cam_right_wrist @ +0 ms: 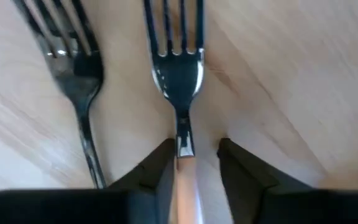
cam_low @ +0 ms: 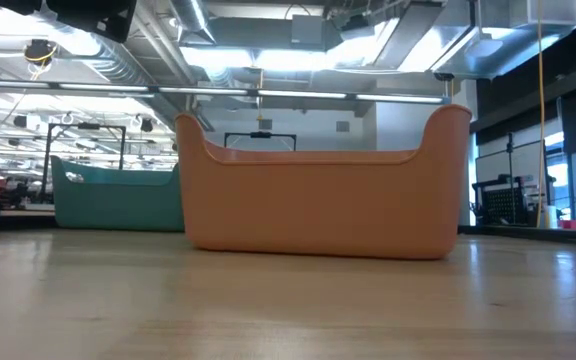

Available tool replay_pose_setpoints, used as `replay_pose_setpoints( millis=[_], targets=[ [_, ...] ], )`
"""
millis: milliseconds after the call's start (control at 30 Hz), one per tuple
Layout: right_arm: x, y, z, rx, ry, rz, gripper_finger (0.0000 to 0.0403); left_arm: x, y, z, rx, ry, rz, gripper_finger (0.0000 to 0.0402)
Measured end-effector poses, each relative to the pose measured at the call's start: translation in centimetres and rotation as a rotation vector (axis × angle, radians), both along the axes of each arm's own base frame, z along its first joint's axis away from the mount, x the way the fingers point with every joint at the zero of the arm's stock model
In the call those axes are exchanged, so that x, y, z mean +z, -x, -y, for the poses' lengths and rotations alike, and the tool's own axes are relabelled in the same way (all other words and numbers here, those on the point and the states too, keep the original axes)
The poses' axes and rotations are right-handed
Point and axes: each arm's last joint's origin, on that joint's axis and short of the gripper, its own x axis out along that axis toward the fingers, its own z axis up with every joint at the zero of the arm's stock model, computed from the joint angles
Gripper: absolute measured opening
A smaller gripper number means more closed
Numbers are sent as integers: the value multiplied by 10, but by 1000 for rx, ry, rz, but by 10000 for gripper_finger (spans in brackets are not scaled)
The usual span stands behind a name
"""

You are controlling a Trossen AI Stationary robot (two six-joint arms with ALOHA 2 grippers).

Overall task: Sort silverware by color (type)
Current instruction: Put the orange fork into the orange bin

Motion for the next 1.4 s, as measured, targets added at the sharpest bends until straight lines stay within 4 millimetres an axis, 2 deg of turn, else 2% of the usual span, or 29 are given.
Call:
replay_pose_setpoints(
  millis=[167,233,400,467,567,767,967,1267,1400],
  targets=[
    [0,-1,0,35,25,37,35,-1,0,0,0,-4,-7,123],
    [-1,-1,1,40,45,55,12,-1,0,0,1,-4,-7,123],
    [0,-1,1,53,58,70,24,-1,0,0,1,-4,-7,123],
    [4,-2,1,60,69,75,17,-1,0,0,0,-6,-9,123],
    [13,-4,4,73,174,88,6,-1,0,0,1,-6,-9,123],
    [47,-19,-4,141,226,153,10,-2,1,0,0,-11,-16,123],
    [90,-53,0,231,286,288,7,-2,1,-1,1,-13,-20,123],
    [157,-113,36,337,468,515,5,-2,1,-1,16,22,-28,123],
    [170,-135,55,353,501,577,4,-2,1,-1,17,26,-29,123]
  ],
)
